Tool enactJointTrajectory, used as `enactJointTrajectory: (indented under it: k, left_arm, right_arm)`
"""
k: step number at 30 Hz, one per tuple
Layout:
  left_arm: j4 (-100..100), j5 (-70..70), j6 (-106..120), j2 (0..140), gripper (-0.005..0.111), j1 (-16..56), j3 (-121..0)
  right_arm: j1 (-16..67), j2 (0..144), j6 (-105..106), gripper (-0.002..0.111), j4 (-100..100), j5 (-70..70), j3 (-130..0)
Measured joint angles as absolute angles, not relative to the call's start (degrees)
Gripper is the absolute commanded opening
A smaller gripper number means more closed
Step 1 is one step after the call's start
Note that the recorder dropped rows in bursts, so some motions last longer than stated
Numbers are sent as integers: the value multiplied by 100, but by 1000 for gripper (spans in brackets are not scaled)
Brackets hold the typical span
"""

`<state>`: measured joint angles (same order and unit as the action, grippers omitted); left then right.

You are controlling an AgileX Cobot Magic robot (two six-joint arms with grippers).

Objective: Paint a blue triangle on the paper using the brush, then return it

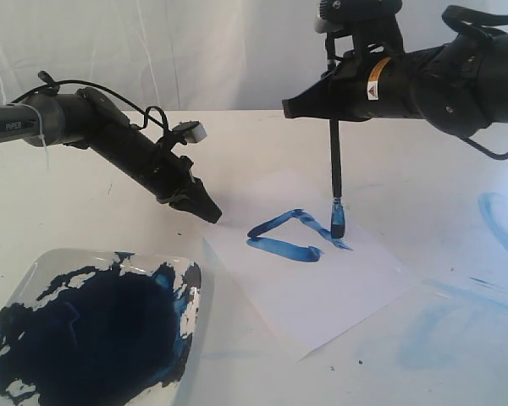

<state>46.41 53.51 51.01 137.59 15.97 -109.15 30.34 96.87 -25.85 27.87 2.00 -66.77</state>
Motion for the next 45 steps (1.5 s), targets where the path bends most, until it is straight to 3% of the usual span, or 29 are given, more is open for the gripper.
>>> enactJointTrajectory:
  k: [13,45]
  left_arm:
    - [4641,5351,5101,13759,0,1597,-10915]
    - [4641,5355,5101,13759,0,1597,-10915]
  right_arm:
    - [3062,9687,-3438,0,2787,-143,-6677]
    - [3325,9685,-3116,0,2797,680,-6677]
